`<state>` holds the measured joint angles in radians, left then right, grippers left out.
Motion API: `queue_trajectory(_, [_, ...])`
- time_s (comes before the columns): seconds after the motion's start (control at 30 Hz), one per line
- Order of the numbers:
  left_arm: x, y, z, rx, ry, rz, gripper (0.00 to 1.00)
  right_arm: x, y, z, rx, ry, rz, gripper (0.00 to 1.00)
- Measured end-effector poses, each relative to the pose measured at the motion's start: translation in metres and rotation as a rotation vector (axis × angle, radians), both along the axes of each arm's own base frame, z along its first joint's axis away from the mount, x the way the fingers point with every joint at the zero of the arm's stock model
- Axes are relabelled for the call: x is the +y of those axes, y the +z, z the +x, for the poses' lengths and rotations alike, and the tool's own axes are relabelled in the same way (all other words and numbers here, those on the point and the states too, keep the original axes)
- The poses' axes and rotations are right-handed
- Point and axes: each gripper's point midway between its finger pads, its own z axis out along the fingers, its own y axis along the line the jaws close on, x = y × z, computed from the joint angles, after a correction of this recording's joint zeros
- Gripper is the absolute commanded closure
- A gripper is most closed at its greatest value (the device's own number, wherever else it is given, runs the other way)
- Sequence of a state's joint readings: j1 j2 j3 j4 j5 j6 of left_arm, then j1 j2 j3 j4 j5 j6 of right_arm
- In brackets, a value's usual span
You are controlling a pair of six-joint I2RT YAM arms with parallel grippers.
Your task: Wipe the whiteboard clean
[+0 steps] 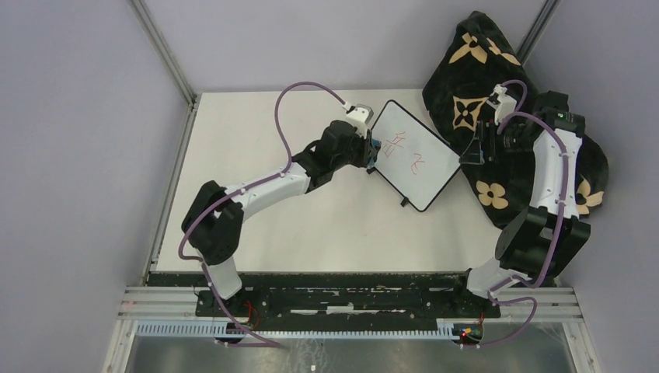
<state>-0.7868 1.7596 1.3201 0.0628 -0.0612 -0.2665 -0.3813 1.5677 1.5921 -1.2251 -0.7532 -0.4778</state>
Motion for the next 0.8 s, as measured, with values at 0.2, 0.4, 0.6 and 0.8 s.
queue_trajectory(0.2, [-0.016, 0.001, 0.006, 0.000, -0.036, -0.020, 0.97, 0.001, -0.005, 0.007, 0.002, 0.002, 0.006, 0.35])
queue_trajectory(0.4, [-0.022, -0.003, 0.009, 0.004, -0.046, -0.021, 0.97, 0.010, -0.014, 0.012, 0.010, 0.027, 0.011, 0.36])
queue_trajectory(0.6, [-0.023, -0.003, 0.008, 0.007, -0.059, -0.025, 0.97, 0.018, -0.028, 0.015, 0.036, 0.044, 0.023, 0.37])
queue_trajectory(0.8, [-0.024, -0.003, 0.008, 0.006, -0.061, -0.027, 0.97, 0.019, -0.037, 0.018, 0.047, 0.048, 0.027, 0.42])
